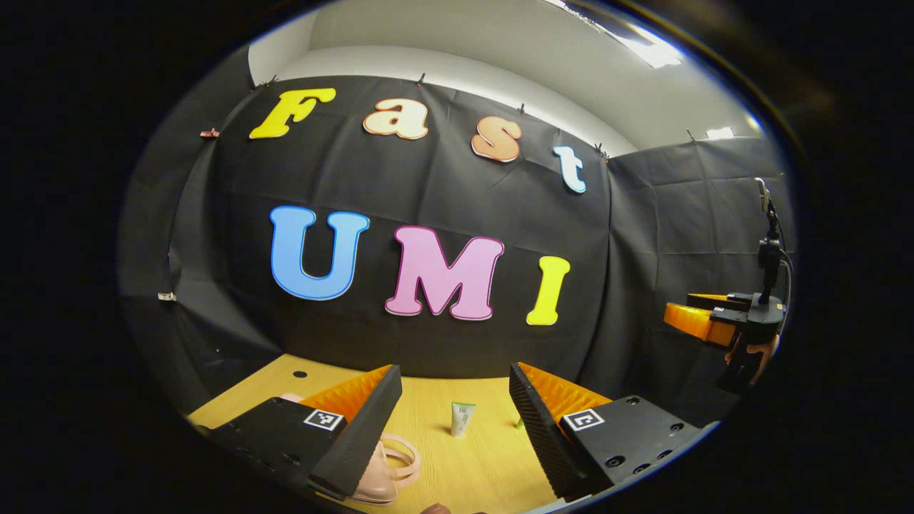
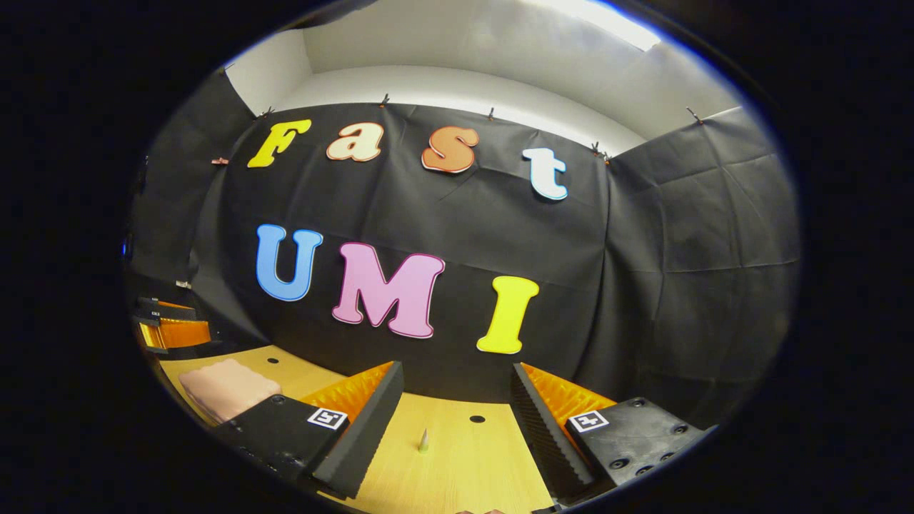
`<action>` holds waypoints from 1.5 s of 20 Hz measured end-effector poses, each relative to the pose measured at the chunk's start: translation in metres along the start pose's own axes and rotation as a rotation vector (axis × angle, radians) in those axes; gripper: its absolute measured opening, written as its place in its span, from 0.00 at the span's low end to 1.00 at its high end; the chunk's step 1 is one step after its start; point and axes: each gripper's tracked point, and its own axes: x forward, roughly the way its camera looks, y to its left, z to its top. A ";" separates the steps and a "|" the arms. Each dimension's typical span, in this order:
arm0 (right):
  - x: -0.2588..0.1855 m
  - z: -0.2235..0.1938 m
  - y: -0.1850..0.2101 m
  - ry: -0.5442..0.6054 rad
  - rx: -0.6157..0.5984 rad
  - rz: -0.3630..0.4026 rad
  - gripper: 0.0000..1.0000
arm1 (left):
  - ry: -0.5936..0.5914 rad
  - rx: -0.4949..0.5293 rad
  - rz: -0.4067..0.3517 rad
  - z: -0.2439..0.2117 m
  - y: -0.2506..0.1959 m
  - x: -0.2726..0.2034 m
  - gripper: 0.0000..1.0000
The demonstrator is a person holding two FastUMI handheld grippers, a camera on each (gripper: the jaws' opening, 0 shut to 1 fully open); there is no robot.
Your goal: First open the suitcase, pack the skin care products into it, and then close the suitcase.
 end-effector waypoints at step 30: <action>0.073 -0.108 -0.068 0.133 0.055 0.142 0.96 | 1.016 -0.012 0.312 -0.341 0.094 0.157 0.58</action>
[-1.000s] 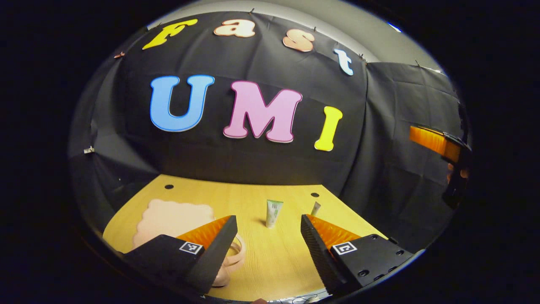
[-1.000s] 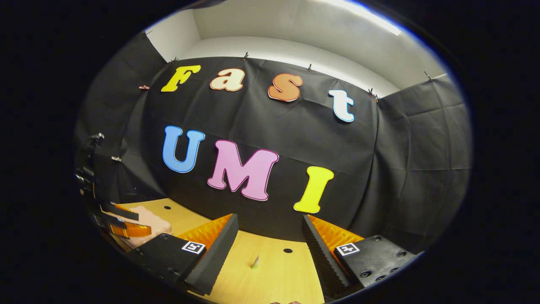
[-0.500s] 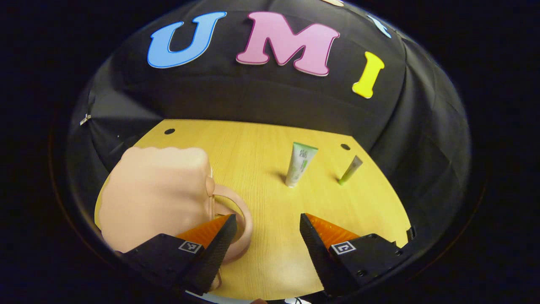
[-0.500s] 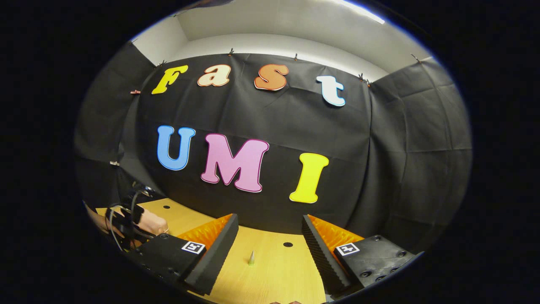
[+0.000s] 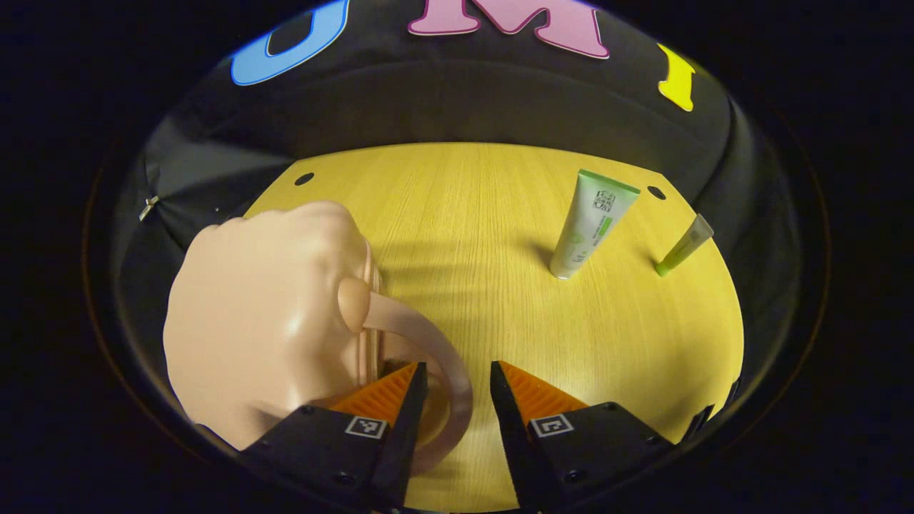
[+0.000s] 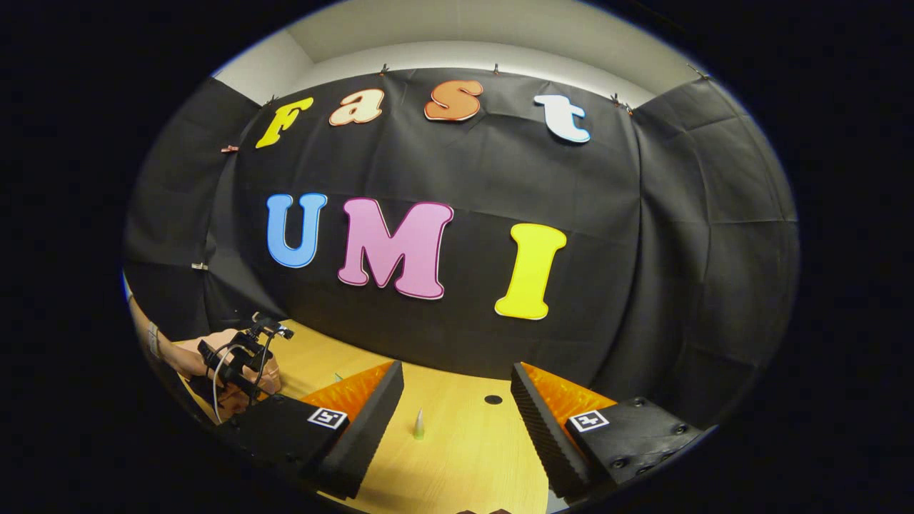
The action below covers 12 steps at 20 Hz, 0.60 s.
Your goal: First open the suitcase, pack the skin care products into it, and then close the suitcase.
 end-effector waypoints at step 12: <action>0.052 -0.036 0.004 0.069 -0.029 0.105 0.96 | 0.035 0.039 -0.121 0.038 0.005 -0.064 0.13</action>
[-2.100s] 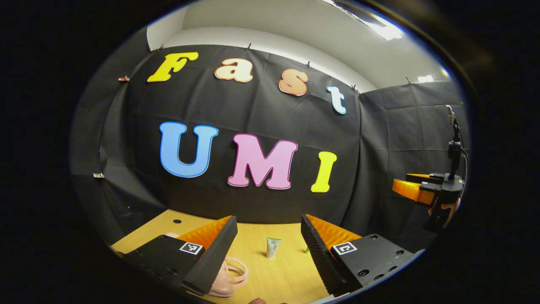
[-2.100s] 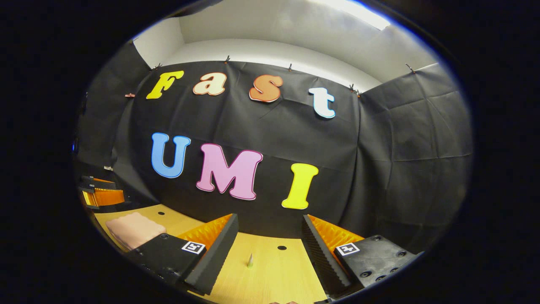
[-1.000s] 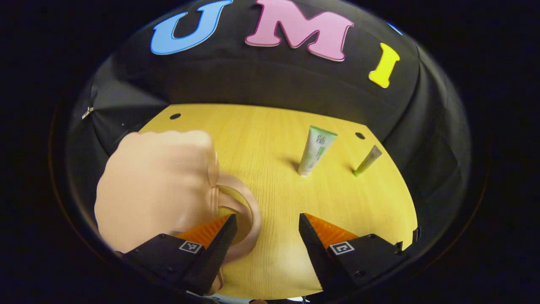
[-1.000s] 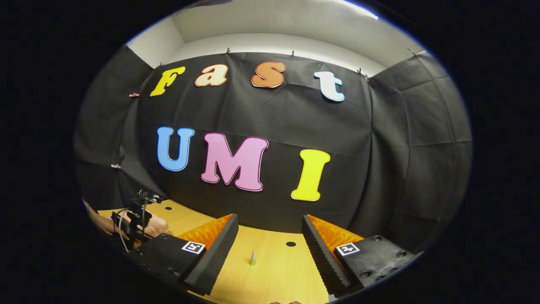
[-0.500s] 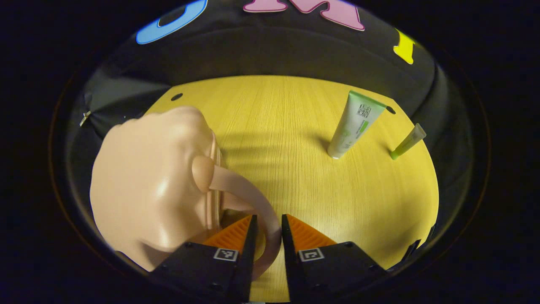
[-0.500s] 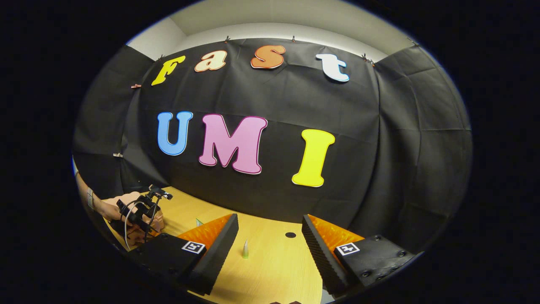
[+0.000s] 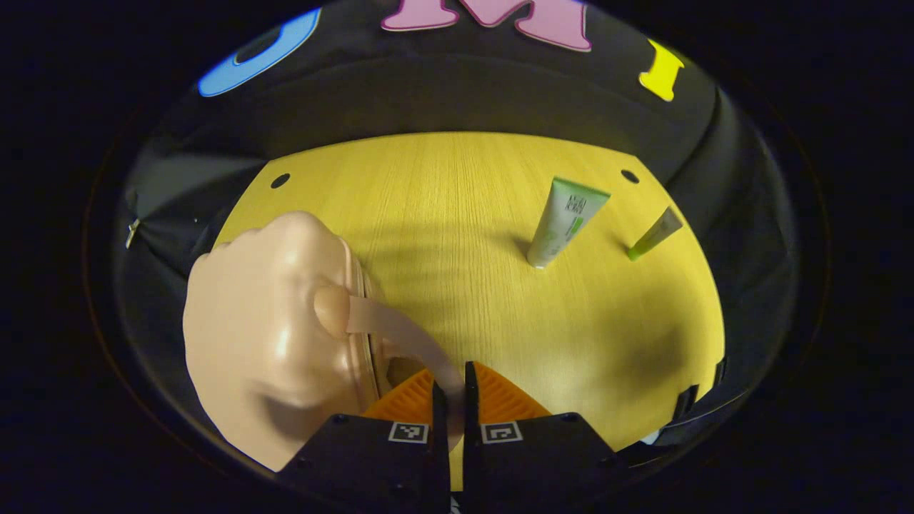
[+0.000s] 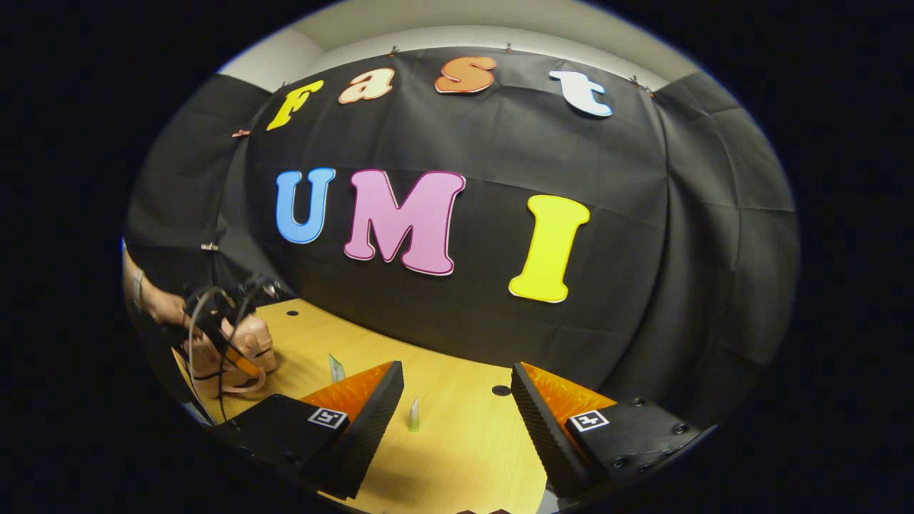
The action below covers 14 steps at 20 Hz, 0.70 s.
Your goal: First open the suitcase, pack the skin care products into it, and then close the suitcase.
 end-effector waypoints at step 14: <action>0.056 0.077 0.144 -0.076 0.078 0.033 0.96 | -0.321 -0.002 0.228 0.057 0.335 -0.185 0.12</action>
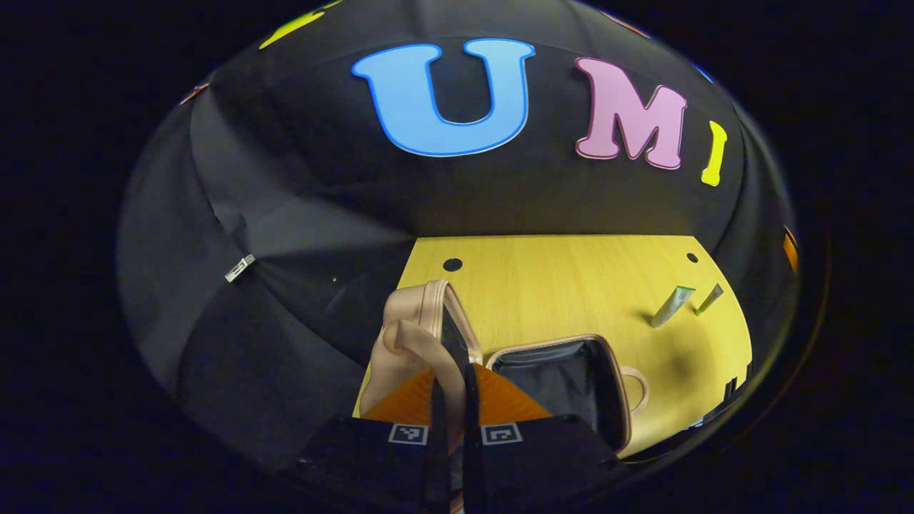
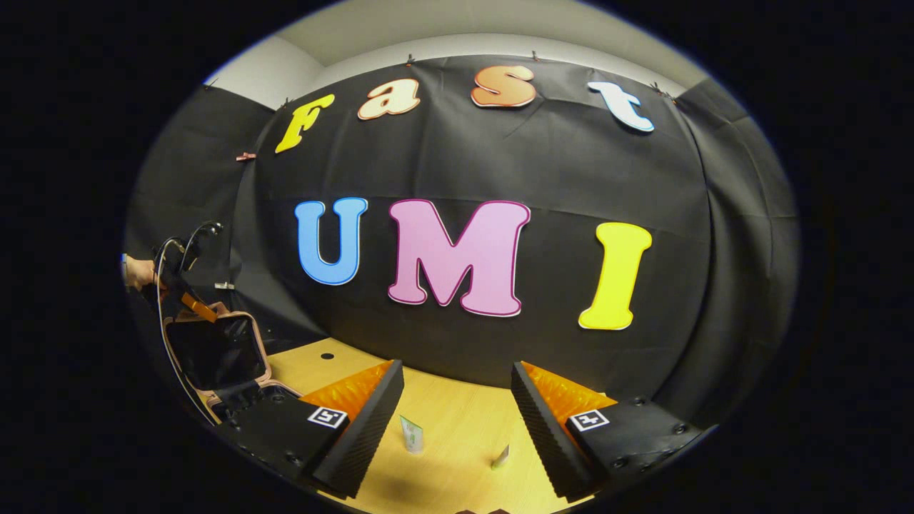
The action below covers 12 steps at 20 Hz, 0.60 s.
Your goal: First open the suitcase, pack the skin care products into it, and then close the suitcase.
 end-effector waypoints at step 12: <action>-0.021 -0.008 0.058 0.087 -0.034 -0.066 0.96 | 0.032 -0.549 -0.180 -0.073 0.148 0.104 0.19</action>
